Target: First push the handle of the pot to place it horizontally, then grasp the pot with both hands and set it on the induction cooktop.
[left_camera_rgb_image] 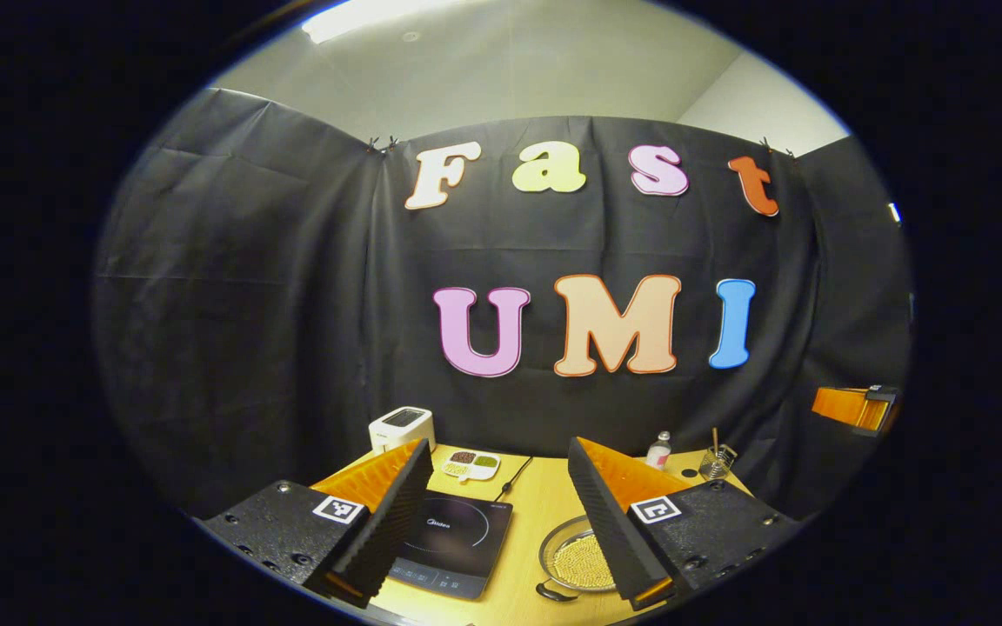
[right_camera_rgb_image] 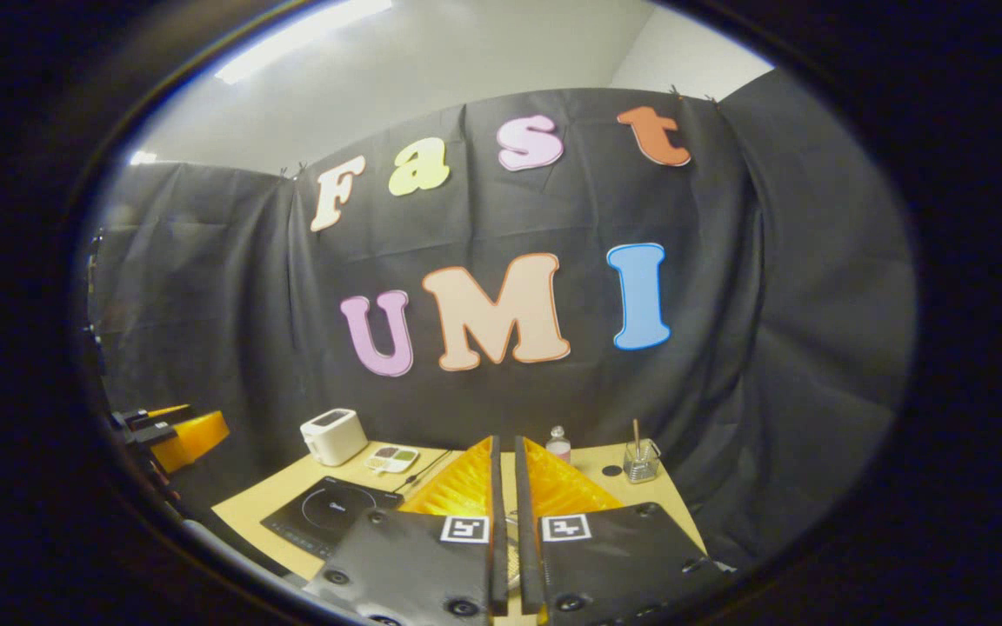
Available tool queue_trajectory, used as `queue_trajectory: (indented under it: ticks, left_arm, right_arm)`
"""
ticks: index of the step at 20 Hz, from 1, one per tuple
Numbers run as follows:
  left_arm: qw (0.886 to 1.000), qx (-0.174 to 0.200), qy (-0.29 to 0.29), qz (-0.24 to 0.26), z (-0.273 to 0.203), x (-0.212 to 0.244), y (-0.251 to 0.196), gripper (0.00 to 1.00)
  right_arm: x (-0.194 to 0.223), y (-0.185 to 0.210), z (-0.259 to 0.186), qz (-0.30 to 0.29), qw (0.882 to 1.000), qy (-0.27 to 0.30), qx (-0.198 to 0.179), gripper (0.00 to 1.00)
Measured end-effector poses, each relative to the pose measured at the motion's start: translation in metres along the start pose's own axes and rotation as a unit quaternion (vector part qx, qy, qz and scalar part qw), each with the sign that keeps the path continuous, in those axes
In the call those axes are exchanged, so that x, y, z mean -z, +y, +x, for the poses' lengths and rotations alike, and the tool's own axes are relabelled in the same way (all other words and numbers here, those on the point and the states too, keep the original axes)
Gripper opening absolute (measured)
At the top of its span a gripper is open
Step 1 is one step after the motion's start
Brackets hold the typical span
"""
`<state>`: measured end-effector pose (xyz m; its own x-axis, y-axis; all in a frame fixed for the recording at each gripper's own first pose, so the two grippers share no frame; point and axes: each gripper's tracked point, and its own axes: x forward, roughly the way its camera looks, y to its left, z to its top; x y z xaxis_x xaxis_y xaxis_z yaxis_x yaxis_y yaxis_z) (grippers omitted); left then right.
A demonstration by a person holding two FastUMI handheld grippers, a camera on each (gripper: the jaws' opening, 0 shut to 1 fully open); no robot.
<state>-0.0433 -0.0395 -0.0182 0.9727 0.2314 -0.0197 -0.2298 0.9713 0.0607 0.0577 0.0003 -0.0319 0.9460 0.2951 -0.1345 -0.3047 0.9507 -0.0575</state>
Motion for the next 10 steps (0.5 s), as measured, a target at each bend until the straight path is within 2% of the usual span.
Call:
queue_trajectory:
  ticks: [6,7,10]
  left_arm:
    - [0.999,-0.034,0.014,-0.003,0.004,0.012,0.019,0.92]
    - [0.999,-0.036,0.014,-0.003,0.006,0.013,0.022,0.96]
    - [0.999,-0.029,0.018,-0.003,0.018,0.018,0.032,0.96]
  right_arm:
    - [0.056,0.005,0.008,-0.014,0.997,0.066,-0.022,0.08]
    - [0.071,0.008,0.008,-0.013,0.996,0.085,-0.026,0.08]
    - [0.122,0.016,0.004,-0.017,0.989,0.147,-0.022,0.08]
